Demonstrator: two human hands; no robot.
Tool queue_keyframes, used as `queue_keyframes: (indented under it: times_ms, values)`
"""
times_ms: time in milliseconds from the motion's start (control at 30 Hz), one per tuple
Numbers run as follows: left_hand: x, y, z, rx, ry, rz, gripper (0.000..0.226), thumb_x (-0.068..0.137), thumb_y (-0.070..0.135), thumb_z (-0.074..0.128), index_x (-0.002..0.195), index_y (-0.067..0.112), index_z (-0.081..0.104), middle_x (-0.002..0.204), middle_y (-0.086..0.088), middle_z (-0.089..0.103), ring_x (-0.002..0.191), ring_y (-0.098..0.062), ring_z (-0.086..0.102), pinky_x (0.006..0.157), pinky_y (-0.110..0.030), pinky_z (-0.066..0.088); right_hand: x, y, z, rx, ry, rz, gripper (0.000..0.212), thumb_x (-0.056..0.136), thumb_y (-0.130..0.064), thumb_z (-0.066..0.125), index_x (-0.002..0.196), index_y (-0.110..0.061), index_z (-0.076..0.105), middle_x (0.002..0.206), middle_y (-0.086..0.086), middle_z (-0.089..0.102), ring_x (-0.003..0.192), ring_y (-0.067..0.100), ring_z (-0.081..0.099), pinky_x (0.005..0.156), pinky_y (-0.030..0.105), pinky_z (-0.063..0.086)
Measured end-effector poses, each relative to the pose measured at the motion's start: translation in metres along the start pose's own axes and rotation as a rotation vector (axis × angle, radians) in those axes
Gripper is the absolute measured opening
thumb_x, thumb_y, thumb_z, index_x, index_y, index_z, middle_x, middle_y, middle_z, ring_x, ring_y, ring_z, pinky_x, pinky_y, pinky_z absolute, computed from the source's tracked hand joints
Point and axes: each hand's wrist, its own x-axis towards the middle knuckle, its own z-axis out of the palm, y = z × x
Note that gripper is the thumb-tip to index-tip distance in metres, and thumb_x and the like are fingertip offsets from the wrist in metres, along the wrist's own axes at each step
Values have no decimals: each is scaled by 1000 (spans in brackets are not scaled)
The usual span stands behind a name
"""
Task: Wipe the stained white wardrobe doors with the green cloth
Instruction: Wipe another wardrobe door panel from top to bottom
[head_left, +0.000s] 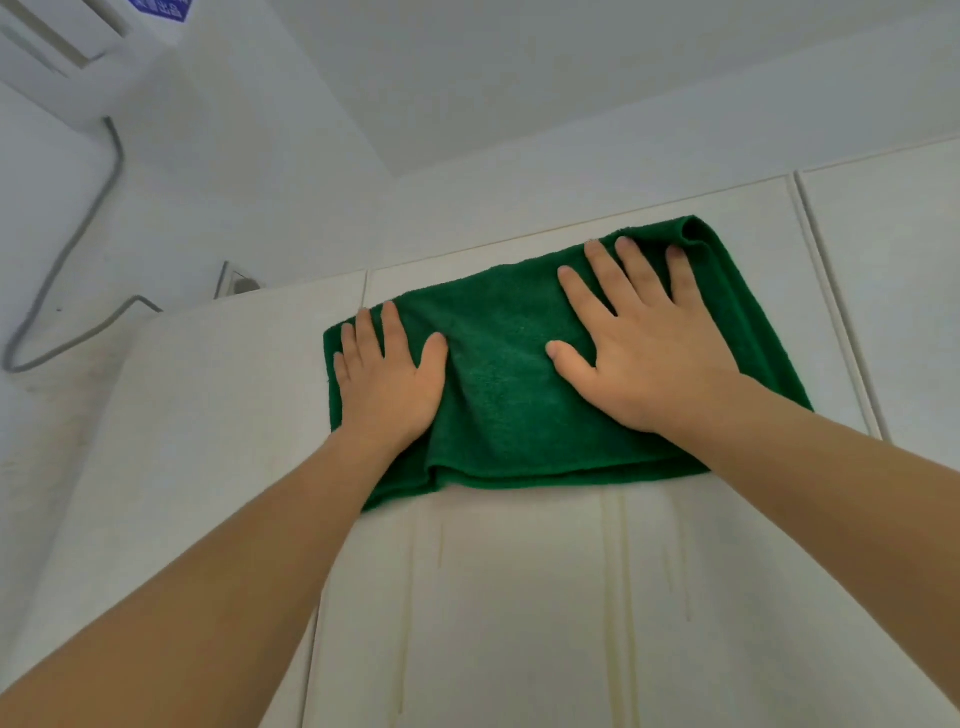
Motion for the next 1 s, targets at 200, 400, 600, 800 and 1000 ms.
queue_keyframes:
  times_ms: [200,400,600,800,1000]
  values:
    - [69,19,-8,34,61,130,71,104,52,26,162,21,2,170,-7,-1,156,-28,-6,126,-48,-3,42,12,-6,-5,-8,32,75,94,-68,9,159,-30,3,166,2,-5,152,22,-8,120,56,-5]
    - [6,20,10,78,26,494,71,92,64,11,159,42,2,170,5,-5,156,-21,-8,126,-45,-5,14,-6,-5,29,19,87,75,94,-63,9,159,-26,10,166,2,1,153,23,-3,120,57,-3]
    - [21,23,5,136,10,682,68,93,63,12,159,45,3,170,8,-4,156,-18,-7,126,-47,-5,-35,-6,-3,33,-38,3,74,94,-58,4,159,-23,9,166,0,1,153,21,-3,122,52,-3]
    - [53,95,9,38,65,459,60,104,43,18,162,33,5,170,0,4,156,-29,-4,125,-53,-4,-20,-1,2,28,68,366,75,94,-51,6,159,-14,5,166,7,0,152,26,-3,122,52,-3]
    - [37,102,8,167,-48,1063,62,100,50,8,161,36,6,169,11,0,156,-17,-3,127,-44,-2,-38,4,0,76,50,311,70,96,-48,1,158,-18,-8,166,3,-5,152,23,-8,122,50,-3]
